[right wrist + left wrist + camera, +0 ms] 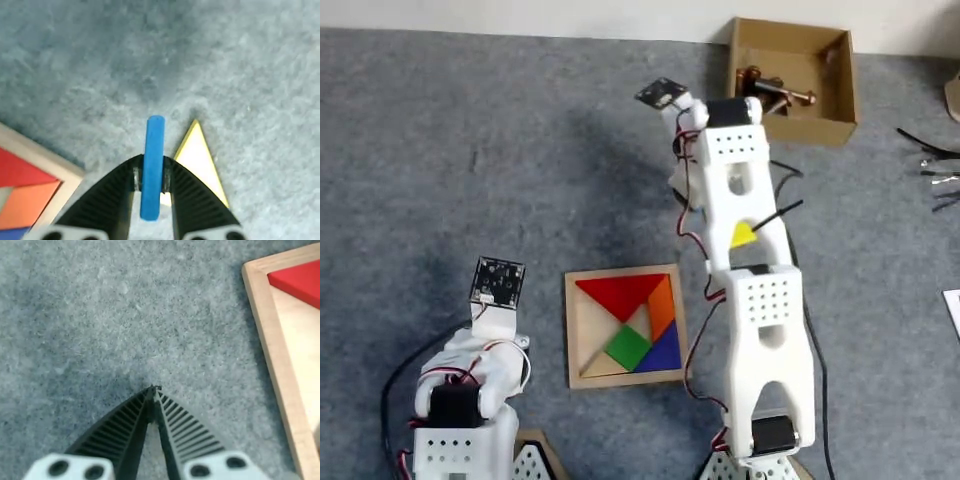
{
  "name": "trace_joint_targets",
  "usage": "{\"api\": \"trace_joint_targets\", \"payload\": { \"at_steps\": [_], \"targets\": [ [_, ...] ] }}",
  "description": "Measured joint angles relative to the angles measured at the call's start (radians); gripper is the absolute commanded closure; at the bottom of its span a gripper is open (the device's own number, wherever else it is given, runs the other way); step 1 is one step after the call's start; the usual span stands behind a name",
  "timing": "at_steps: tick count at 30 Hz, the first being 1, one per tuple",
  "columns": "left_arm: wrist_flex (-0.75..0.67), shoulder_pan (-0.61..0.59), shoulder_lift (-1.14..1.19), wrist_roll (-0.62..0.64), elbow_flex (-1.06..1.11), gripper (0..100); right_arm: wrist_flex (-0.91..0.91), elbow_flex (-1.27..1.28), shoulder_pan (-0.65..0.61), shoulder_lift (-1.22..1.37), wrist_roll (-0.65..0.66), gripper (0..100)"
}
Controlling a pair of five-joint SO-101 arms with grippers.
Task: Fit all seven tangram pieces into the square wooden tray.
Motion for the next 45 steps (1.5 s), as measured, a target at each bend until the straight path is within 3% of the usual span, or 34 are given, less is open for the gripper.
{"api": "trace_joint_targets", "payload": {
  "at_steps": [17,30,37,45],
  "targets": [
    [0.0,0.0,0.0,0.0,0.0,99,0.0,0.35,-0.017,-0.288,-0.063,99.4],
    [0.0,0.0,0.0,0.0,0.0,99,0.0,0.792,-0.178,-0.634,-0.063,99.4],
    [0.0,0.0,0.0,0.0,0.0,99,-0.005,1.005,-0.203,-0.87,-0.071,99.4],
    [0.0,0.0,0.0,0.0,0.0,99,-0.236,1.428,-0.204,-1.158,-0.071,99.4]
  ]
}}
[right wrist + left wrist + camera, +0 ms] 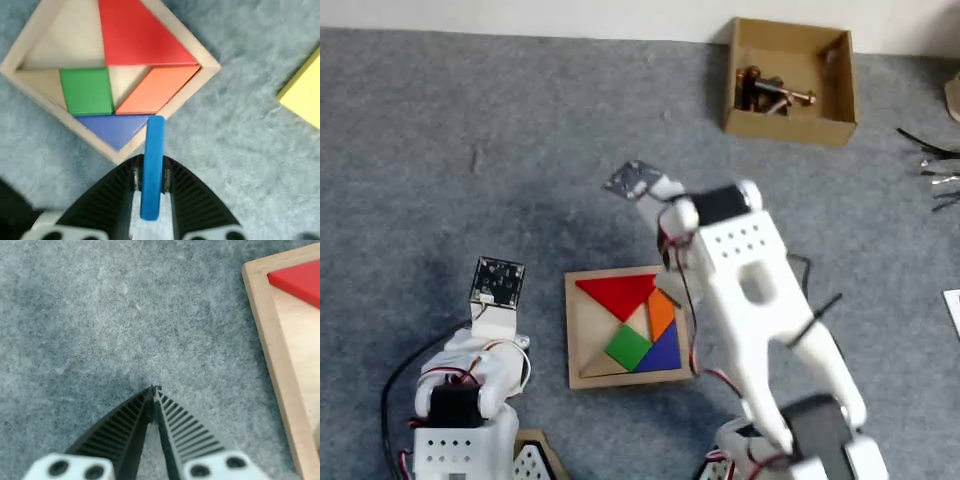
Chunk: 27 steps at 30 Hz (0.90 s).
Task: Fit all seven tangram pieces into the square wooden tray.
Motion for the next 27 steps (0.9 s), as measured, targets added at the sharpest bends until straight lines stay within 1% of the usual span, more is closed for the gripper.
{"api": "trace_joint_targets", "payload": {
  "at_steps": [4,12,19,22,27],
  "targets": [
    [0.0,0.0,0.0,0.0,0.0,99,-0.14,0.183,0.0,-0.123,-0.018,99.4],
    [0.0,0.0,0.0,0.0,0.0,99,-0.422,0.411,0.0,-0.269,-0.282,99.4],
    [0.0,0.0,0.0,0.0,0.0,99,-0.551,0.5,-0.015,-0.296,-0.502,99.4],
    [0.0,0.0,0.0,0.0,0.0,99,-0.582,0.535,-0.057,-0.296,-0.535,99.4],
    [0.0,0.0,0.0,0.0,0.0,99,-0.641,0.594,-0.124,-0.296,-0.545,99.4]
  ]
}}
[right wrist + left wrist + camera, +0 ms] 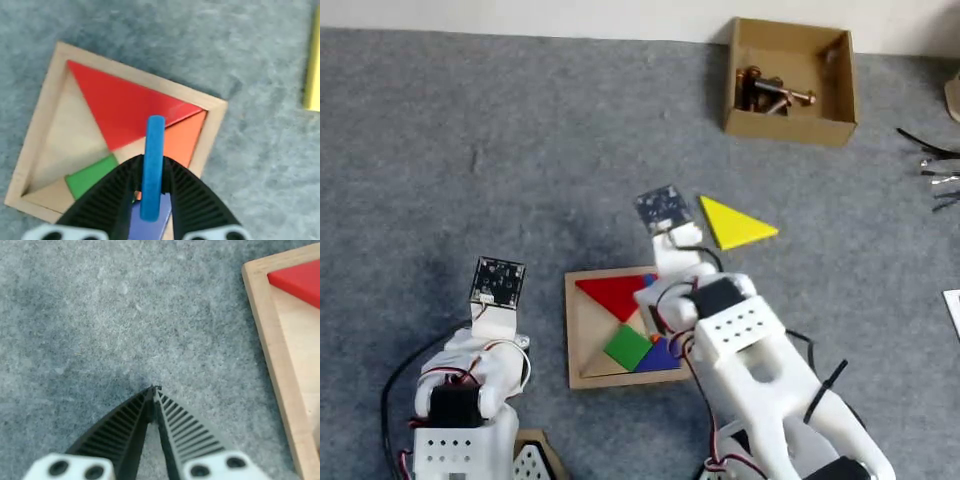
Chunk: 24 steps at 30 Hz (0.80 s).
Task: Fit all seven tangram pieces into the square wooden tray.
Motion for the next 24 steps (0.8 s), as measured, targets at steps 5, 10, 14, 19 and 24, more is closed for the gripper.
{"api": "trace_joint_targets", "payload": {
  "at_steps": [5,10,14,19,24],
  "targets": [
    [0.0,0.0,0.0,0.0,0.0,99,-0.075,0.055,-0.017,0.0,-0.025,99.4],
    [0.0,0.0,0.0,0.0,0.0,99,-0.137,0.091,-0.018,0.0,-0.112,99.4],
    [0.0,0.0,0.0,0.0,0.0,99,-0.146,0.092,-0.021,0.0,-0.172,99.4],
    [0.0,0.0,0.0,0.0,0.0,99,-0.146,0.106,-0.021,0.0,-0.288,99.1],
    [0.0,0.0,0.0,0.0,0.0,99,-0.146,0.133,-0.064,0.0,-0.313,99.1]
  ]
}}
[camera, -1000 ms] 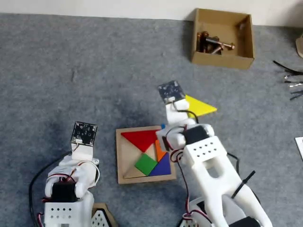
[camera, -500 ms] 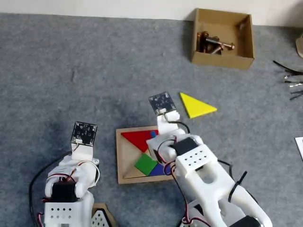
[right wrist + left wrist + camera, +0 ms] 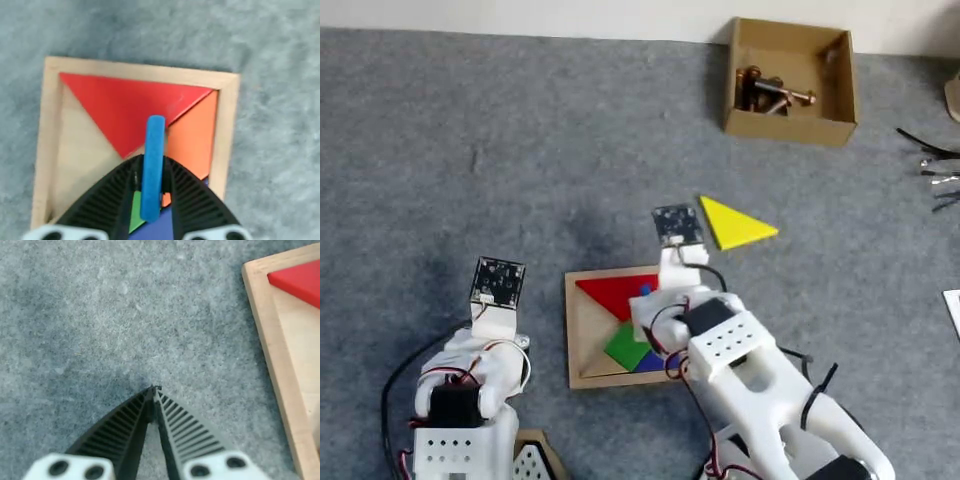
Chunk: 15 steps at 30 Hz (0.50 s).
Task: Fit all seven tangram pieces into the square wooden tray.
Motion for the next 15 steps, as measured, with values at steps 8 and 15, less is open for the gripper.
{"api": "trace_joint_targets", "payload": {
  "at_steps": [8,15],
  "targets": [
    [0.0,0.0,0.0,0.0,0.0,99,0.0,0.0,-0.032,0.0,0.0,99.1],
    [0.0,0.0,0.0,0.0,0.0,99,0.0,0.0,-0.037,0.0,0.0,88.7]
  ]
}}
